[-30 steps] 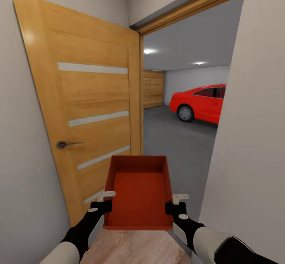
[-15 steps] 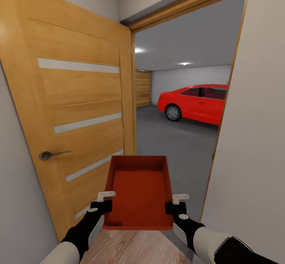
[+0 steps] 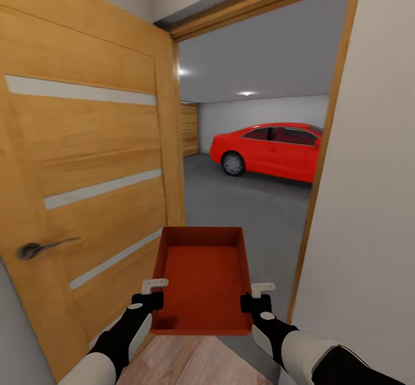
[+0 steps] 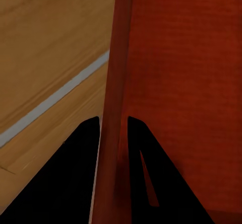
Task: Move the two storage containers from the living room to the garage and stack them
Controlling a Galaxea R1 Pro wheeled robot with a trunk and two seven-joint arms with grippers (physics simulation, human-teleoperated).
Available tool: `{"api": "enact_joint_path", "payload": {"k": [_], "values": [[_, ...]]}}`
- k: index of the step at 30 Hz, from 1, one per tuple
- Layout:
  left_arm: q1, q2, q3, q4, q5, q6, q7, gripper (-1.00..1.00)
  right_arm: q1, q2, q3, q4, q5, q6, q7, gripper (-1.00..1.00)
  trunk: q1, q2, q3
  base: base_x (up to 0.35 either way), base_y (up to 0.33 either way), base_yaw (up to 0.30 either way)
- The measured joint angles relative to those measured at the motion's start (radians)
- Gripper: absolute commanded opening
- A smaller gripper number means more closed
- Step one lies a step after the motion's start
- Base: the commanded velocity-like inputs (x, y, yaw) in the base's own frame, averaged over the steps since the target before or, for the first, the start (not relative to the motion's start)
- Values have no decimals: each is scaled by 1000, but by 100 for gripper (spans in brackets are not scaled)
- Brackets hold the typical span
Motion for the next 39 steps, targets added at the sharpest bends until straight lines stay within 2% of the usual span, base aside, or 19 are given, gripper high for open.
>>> {"api": "enact_joint_path", "payload": {"k": [6, 20, 32, 39], "values": [[0, 0, 0, 0, 0, 0, 0, -100, 0, 0, 0, 0, -1, 0, 0, -100, 0, 0, 0, 154, 29, -116], [0, 0, 0, 1, 1, 0, 0, -100, 0, 0, 1, 0, -1, 0, 1, -100, 0, 0, 0, 150, 21, -275], [0, 0, 0, 0, 0, 1, 0, -100, 0, 0, 1, 0, -2, 0, 1, -100, 0, 0, 0, 233, 202, -50], [0, 0, 0, 0, -1, 1, 0, -100, 0, 0, 1, 0, -2, 1, 0, -100, 0, 0, 0, 244, 220, -212]]}}
